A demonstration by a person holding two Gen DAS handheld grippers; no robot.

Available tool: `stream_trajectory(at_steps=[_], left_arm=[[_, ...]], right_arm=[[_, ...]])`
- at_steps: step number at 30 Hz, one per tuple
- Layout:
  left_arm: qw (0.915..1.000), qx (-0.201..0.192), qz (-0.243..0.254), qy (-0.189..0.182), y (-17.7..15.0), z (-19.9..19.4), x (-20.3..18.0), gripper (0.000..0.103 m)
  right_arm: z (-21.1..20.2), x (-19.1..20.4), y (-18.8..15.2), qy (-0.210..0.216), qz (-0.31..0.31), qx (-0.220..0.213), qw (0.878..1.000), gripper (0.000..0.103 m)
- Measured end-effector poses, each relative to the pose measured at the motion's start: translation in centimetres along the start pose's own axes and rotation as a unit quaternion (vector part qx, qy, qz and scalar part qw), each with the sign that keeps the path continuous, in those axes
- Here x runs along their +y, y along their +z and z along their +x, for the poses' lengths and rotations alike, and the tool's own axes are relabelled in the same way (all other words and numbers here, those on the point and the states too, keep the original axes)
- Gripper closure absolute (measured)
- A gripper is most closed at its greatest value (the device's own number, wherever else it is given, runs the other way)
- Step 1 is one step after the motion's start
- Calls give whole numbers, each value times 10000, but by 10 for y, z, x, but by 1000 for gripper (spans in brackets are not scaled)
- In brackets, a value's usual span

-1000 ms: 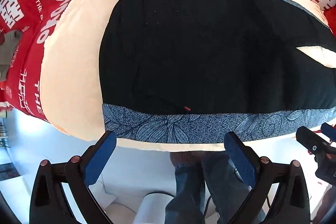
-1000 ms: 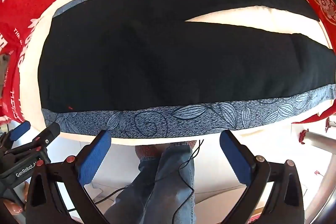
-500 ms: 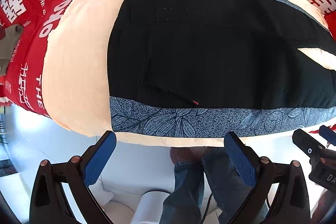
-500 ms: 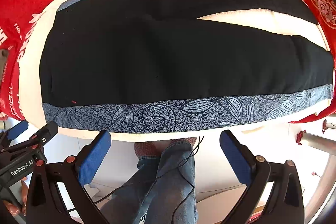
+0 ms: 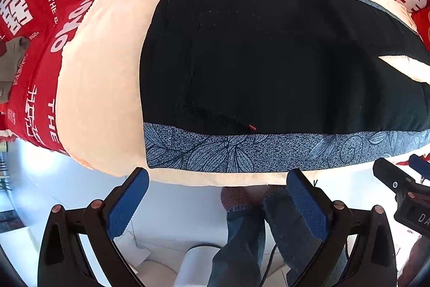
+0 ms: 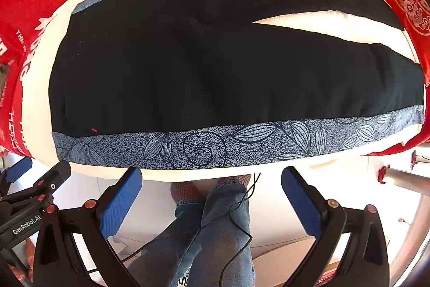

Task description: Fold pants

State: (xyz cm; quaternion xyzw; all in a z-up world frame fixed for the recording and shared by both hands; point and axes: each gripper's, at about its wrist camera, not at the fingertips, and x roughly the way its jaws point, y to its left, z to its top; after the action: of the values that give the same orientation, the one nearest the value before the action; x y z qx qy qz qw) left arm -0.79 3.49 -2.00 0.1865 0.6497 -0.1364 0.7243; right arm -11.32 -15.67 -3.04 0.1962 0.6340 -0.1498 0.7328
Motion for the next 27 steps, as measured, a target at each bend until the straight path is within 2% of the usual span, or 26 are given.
stream_trajectory(at_steps=[27], left_arm=[[10000, 23, -60, -28, -5, 6, 3, 0]], right_arm=[[2, 11, -2, -148, -23, -22, 9999, 0]])
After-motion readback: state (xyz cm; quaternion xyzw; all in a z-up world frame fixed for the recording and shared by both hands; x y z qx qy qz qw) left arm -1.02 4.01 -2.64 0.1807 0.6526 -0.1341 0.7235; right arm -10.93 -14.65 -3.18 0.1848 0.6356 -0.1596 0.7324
